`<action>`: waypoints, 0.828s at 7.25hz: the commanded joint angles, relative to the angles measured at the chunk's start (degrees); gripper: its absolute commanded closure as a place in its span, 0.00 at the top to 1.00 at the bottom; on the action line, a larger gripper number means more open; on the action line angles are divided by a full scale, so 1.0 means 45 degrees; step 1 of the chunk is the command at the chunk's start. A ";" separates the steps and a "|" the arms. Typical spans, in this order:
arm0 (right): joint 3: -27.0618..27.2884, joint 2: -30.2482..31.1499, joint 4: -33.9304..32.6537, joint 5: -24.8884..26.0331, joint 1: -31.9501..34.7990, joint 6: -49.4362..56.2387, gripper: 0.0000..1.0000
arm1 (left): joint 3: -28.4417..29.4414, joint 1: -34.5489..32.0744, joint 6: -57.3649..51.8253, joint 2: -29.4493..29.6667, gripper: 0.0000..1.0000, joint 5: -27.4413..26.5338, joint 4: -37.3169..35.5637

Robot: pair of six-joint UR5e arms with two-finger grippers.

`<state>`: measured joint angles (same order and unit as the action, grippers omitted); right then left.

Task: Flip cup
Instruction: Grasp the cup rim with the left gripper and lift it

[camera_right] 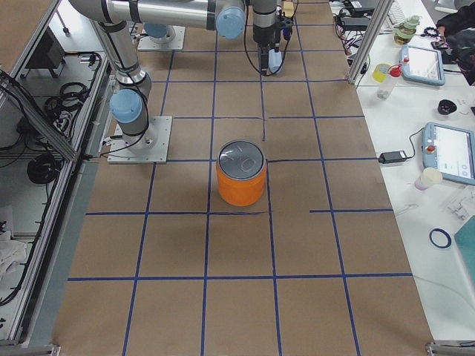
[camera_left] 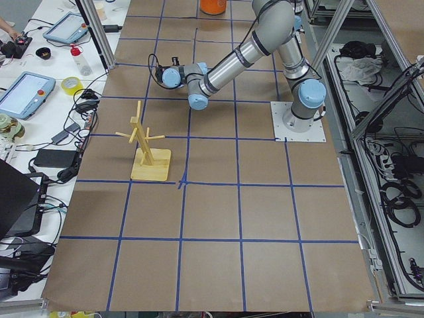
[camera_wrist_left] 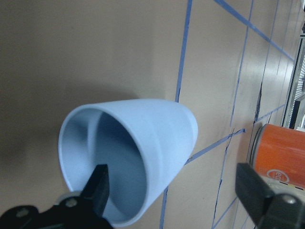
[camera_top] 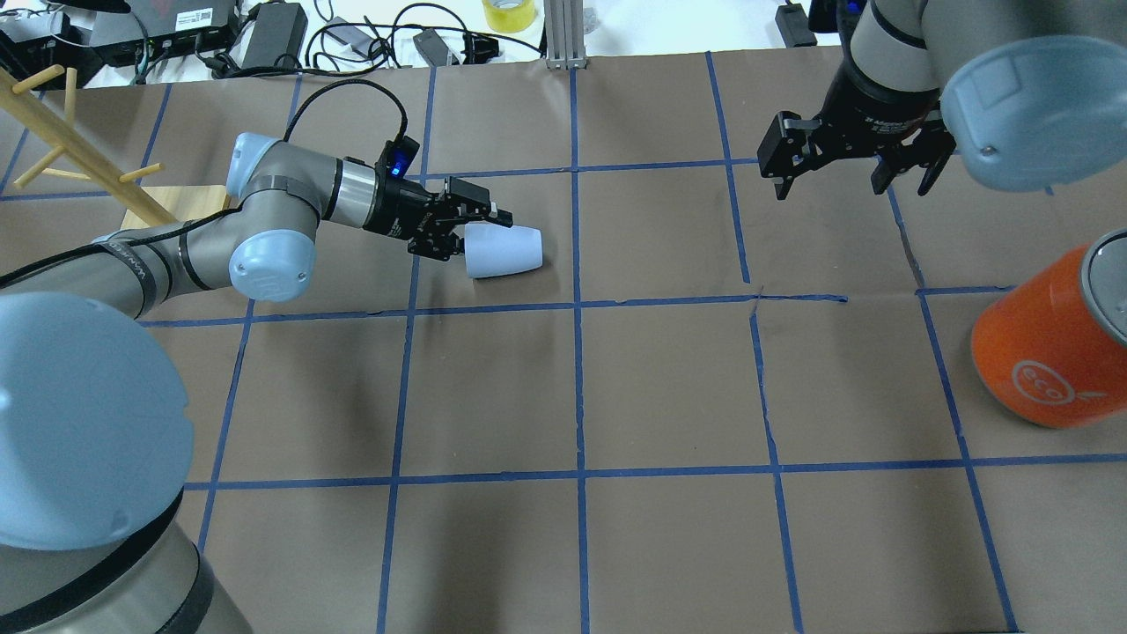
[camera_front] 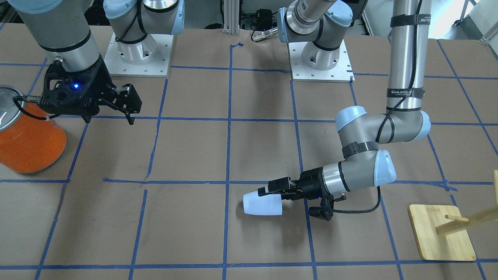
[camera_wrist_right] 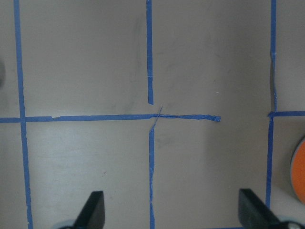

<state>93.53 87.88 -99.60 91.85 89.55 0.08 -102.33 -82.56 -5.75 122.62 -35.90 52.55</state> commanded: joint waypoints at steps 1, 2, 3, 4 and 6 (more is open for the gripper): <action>0.0075 -0.0017 -0.0247 0.0000 0.0022 0.0002 1.00 | 0.0065 -0.0014 0.0008 -0.0002 0.13 0.0047 -0.0270; 0.0075 -0.0017 -0.0249 0.0000 0.0023 0.0002 1.00 | 0.0084 -0.0014 0.0240 -0.0003 0.06 0.0067 -0.0387; 0.0075 -0.0017 -0.0249 0.0000 0.0023 -0.0017 1.00 | 0.0065 -0.0014 0.0358 0.0017 0.01 -0.0068 -0.0485; 0.0075 -0.0017 -0.0249 0.0019 0.0042 0.0002 1.00 | 0.0065 -0.0014 0.0804 -0.0118 0.00 0.0086 -0.0486; 0.0075 -0.0017 -0.0249 0.0000 0.0042 -0.0017 1.00 | 0.0123 -0.0285 0.2421 -0.0838 0.00 0.0087 -0.0602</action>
<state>93.87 87.80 -100.72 91.87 89.72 0.02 -101.93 -83.04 0.90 120.90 -35.49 50.14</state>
